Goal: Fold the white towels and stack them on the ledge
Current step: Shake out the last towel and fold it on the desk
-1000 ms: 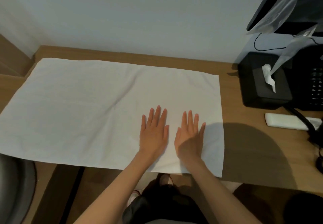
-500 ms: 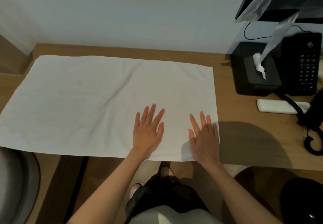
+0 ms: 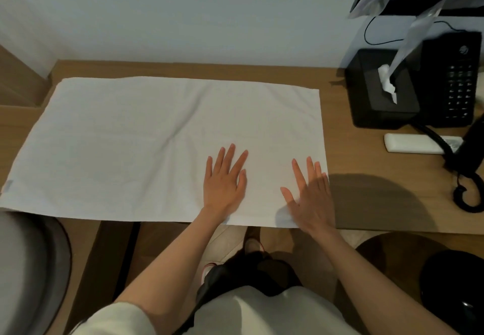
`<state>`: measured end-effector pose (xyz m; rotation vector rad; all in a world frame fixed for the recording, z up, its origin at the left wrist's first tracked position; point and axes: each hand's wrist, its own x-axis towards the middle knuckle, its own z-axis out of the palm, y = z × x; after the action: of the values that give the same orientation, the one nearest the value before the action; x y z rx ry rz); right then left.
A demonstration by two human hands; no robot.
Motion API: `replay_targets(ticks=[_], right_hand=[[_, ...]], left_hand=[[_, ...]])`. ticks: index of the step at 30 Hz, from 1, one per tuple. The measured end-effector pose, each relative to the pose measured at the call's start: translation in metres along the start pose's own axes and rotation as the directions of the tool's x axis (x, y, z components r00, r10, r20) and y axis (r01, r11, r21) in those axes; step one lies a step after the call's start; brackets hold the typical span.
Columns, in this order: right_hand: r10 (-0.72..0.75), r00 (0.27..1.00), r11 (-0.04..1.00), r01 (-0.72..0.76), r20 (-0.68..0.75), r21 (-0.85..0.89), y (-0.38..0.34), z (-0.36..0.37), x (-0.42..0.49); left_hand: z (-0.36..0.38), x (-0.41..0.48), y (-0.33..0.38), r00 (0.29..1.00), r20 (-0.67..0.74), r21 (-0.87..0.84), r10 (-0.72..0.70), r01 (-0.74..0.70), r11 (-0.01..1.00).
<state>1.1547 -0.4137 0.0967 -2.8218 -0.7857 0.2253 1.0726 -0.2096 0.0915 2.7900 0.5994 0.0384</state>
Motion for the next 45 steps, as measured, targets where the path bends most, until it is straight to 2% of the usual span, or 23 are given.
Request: replay_targets(ticks=[6,9,12,13,16,17,23,26,29,32,36,41,45], right_hand=[[0.016,0.998,0.998,-0.013,0.060,-0.063,0.000,-0.008,-0.001],[0.038,0.999,0.999,-0.039,-0.010,-0.035,-0.013,-0.013,0.009],[-0.040,0.994,0.995,0.048,-0.100,0.082,-0.035,-0.019,0.034],[-0.068,0.993,0.995,0.075,-0.100,0.068,-0.044,-0.019,0.045],[-0.120,0.993,0.984,0.118,-0.009,-0.135,-0.071,-0.016,0.075],[-0.147,0.989,0.980,0.147,0.015,-0.137,-0.087,-0.013,0.090],[-0.212,0.977,0.977,0.212,0.013,-0.021,-0.149,-0.014,0.136],[-0.195,0.981,0.980,0.194,0.006,0.043,-0.176,-0.007,0.164],[-0.146,0.988,0.989,0.145,0.042,0.026,-0.193,0.009,0.183],[-0.090,0.996,0.995,0.089,0.020,0.043,-0.202,0.025,0.185],[-0.035,0.999,0.999,0.036,0.005,-0.026,-0.204,0.036,0.184],[-0.034,0.999,0.998,0.035,0.015,-0.059,-0.206,0.035,0.182],[0.000,1.000,1.000,0.001,0.021,-0.028,-0.210,0.032,0.182]], left_hand=[[-0.003,0.000,0.002,1.000,0.025,0.005,0.002,-0.002,1.000],[-0.010,0.003,0.001,1.000,0.019,-0.023,0.009,-0.009,1.000],[-0.025,0.016,-0.005,0.998,-0.054,0.005,-0.012,0.013,1.000],[-0.031,0.022,-0.009,0.997,-0.075,0.019,-0.027,0.028,0.999],[-0.049,0.040,-0.020,0.993,-0.091,0.031,-0.075,0.078,0.996],[-0.055,0.048,-0.032,0.989,-0.090,0.027,-0.116,0.119,0.993],[-0.076,0.082,-0.077,0.969,-0.041,-0.001,-0.245,0.245,0.969],[-0.081,0.104,-0.106,0.965,0.000,-0.086,-0.262,0.261,0.961],[-0.079,0.124,-0.134,0.959,0.081,-0.112,-0.271,0.279,0.954],[-0.073,0.132,-0.162,0.961,0.121,-0.072,-0.250,0.260,0.963],[-0.068,0.131,-0.182,0.981,0.031,0.059,-0.189,0.187,0.981],[-0.068,0.132,-0.193,0.981,0.023,0.067,-0.194,0.192,0.979],[-0.079,0.129,-0.208,0.995,-0.007,0.035,-0.102,0.102,0.994]])
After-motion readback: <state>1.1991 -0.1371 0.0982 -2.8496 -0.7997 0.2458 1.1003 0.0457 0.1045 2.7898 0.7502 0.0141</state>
